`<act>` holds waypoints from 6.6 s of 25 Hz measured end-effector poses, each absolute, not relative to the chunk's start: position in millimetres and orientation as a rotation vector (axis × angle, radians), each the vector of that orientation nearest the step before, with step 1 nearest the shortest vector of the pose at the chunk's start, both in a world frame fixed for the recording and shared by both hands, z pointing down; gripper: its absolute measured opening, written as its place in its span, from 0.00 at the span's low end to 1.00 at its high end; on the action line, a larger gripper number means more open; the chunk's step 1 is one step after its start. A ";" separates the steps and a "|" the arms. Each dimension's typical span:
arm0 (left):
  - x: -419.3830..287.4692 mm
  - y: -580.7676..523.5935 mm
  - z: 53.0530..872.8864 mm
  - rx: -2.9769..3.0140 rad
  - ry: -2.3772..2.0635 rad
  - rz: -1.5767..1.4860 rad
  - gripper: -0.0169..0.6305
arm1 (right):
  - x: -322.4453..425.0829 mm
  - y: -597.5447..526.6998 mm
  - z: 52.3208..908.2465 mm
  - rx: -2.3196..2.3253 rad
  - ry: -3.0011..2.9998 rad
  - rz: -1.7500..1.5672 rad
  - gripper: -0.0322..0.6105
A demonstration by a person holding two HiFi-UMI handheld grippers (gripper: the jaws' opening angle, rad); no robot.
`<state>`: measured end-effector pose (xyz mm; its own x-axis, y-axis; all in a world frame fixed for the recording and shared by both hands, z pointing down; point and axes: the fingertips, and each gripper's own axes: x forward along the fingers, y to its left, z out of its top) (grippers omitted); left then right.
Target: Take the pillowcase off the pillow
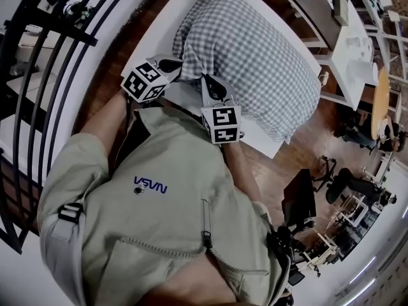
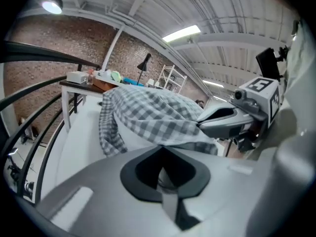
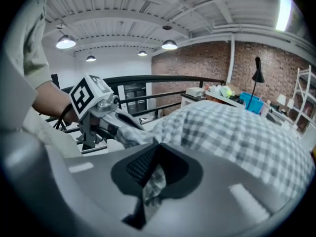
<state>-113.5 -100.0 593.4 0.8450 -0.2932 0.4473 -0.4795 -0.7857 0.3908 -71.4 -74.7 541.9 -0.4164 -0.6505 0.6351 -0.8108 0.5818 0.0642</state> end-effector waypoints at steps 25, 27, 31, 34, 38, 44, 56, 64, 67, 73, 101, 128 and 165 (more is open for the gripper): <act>-108.9 -73.3 609.3 2.323 -0.480 0.491 0.34 | -23.8 -62.1 561.9 1.298 -2.023 0.401 0.06; -109.3 -79.3 611.5 2.328 -0.526 0.536 0.21 | -32.4 -60.1 558.7 1.261 -2.068 0.405 0.07; -101.2 -85.1 597.4 2.365 -0.534 0.503 0.07 | -60.0 -54.8 552.7 1.130 -2.200 0.446 0.25; -99.6 -84.7 576.1 2.421 -0.531 0.455 0.06 | -66.3 -57.1 563.3 1.104 -2.144 0.414 0.16; -118.1 -105.1 545.6 2.446 -0.643 0.342 0.06 | -53.1 -70.2 539.4 1.194 -2.110 0.301 0.07; -166.4 -142.5 536.7 2.330 -0.807 0.190 0.06 | 18.9 -77.1 487.4 1.392 -1.934 0.130 0.06; -158.9 -91.4 646.2 2.192 -0.738 0.351 0.09 | 66.3 -38.7 612.3 1.315 -1.764 0.437 0.06; -154.9 -91.5 551.8 2.512 -0.583 0.301 0.30 | 52.2 -25.7 564.4 1.261 -2.044 0.712 0.25; -159.1 -133.2 519.1 2.504 -0.730 0.099 0.30 | 30.9 -23.5 517.5 1.162 -2.211 0.691 0.25; -139.7 -220.1 563.7 2.303 -0.922 0.133 0.44 | -14.8 -77.0 458.6 1.160 -2.392 0.464 0.25; -137.0 -144.6 588.1 2.403 -0.752 0.257 0.10 | 119.3 -229.2 544.6 1.364 -1.603 0.142 0.06; -59.4 -228.8 559.3 2.547 -0.775 0.592 0.10 | 2.8 -248.7 420.8 1.140 -2.325 0.271 0.27; -113.3 -219.7 523.5 2.671 -0.972 0.364 0.27 | 118.9 -250.3 468.9 1.694 -2.004 0.357 0.33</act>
